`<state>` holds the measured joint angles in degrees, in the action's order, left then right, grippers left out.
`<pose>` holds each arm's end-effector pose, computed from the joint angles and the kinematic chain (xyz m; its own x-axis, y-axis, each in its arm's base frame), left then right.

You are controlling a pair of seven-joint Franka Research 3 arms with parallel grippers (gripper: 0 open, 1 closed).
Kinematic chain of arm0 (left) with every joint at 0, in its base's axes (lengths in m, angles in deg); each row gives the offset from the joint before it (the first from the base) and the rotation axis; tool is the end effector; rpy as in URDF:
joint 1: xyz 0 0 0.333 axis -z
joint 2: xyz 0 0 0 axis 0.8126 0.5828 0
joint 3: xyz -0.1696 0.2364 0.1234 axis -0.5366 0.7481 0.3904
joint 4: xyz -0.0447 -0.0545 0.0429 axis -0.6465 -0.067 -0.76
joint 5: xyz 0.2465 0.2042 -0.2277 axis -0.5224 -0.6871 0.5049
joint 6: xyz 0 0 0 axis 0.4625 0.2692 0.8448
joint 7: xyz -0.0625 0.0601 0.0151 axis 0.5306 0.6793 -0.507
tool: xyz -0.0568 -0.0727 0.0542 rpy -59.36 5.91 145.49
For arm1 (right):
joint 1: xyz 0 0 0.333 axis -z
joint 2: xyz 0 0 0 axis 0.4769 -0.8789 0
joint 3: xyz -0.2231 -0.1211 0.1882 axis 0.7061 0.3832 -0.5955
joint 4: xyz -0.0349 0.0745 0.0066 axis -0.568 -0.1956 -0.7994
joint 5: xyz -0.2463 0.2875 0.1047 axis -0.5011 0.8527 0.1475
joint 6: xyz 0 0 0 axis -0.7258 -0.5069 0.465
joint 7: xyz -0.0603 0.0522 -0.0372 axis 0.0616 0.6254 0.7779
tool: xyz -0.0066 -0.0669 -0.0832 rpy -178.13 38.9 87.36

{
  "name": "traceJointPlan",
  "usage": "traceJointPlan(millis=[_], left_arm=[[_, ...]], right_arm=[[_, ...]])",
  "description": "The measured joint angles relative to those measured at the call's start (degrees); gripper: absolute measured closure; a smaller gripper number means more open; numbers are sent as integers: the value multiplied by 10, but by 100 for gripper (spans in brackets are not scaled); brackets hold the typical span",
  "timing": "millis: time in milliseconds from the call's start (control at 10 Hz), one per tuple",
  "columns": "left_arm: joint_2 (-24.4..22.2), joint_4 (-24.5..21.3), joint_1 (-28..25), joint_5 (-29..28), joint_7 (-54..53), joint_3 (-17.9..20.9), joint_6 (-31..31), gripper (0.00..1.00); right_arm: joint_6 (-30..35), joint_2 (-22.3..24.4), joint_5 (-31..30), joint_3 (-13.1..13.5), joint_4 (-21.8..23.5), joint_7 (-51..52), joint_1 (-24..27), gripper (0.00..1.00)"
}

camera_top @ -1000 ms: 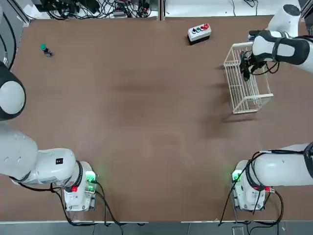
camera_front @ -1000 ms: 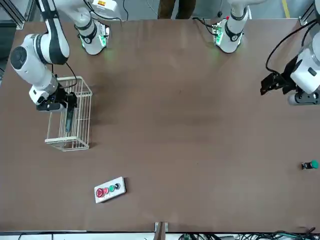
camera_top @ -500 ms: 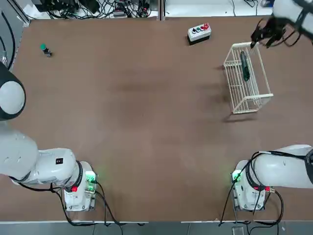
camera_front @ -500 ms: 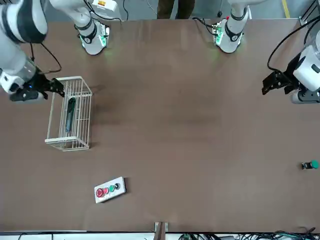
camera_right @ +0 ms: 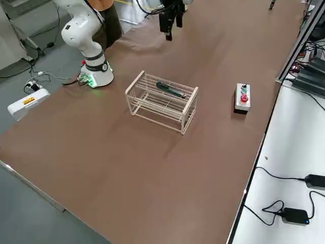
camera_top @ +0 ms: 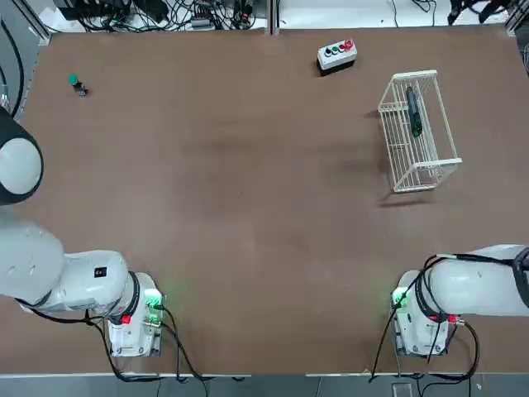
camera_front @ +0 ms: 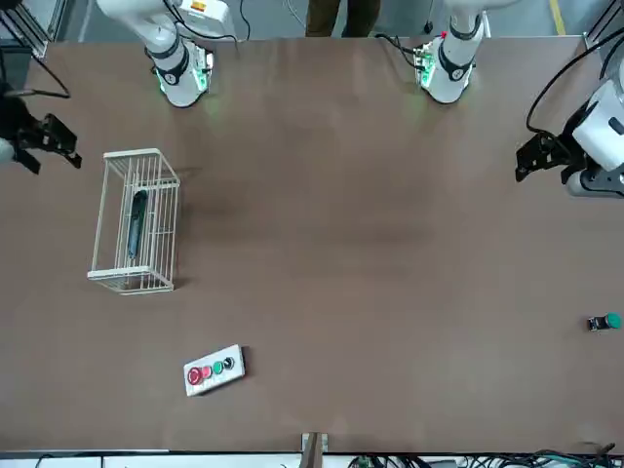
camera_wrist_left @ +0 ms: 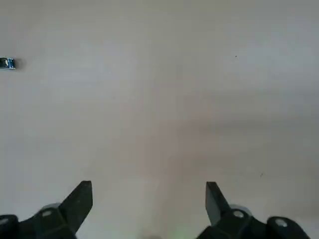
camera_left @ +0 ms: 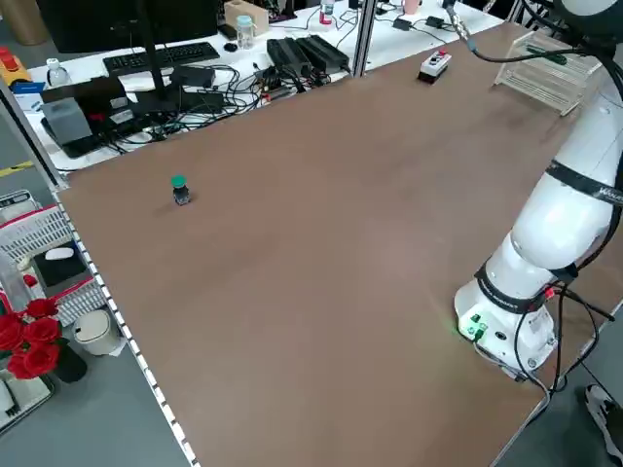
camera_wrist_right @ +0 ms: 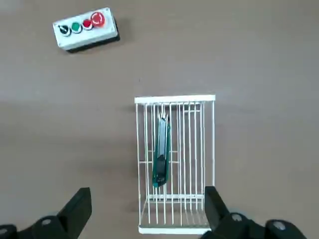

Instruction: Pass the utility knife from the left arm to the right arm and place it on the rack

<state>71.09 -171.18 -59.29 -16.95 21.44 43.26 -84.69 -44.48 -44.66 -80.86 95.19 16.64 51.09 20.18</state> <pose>0.5643 -0.0678 0.6334 0.9967 -0.0746 -0.0334 -0.0745 -0.9972 0.0048 0.5163 -0.0288 0.6319 0.9945 0.0519 0.0907 0.0556 -0.9977 -0.0393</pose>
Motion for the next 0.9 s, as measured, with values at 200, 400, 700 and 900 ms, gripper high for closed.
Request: traceJointPlan(millis=[200,400,700,900], left_arm=[[0,0,-1,0,-3,0,0,0],[0,0,-4,0,-4,0,0,0],[-1,1,-4,0,-4,0,0,0],[-1,1,-5,0,-4,0,0,0]], right_arm=[[50,-27,0,-54,-68,0,53,0],[77,-35,-1,-64,-98,0,71,0],[82,-44,-1,-65,-102,-1,83,0],[82,-54,-1,-68,-102,0,89,0]])
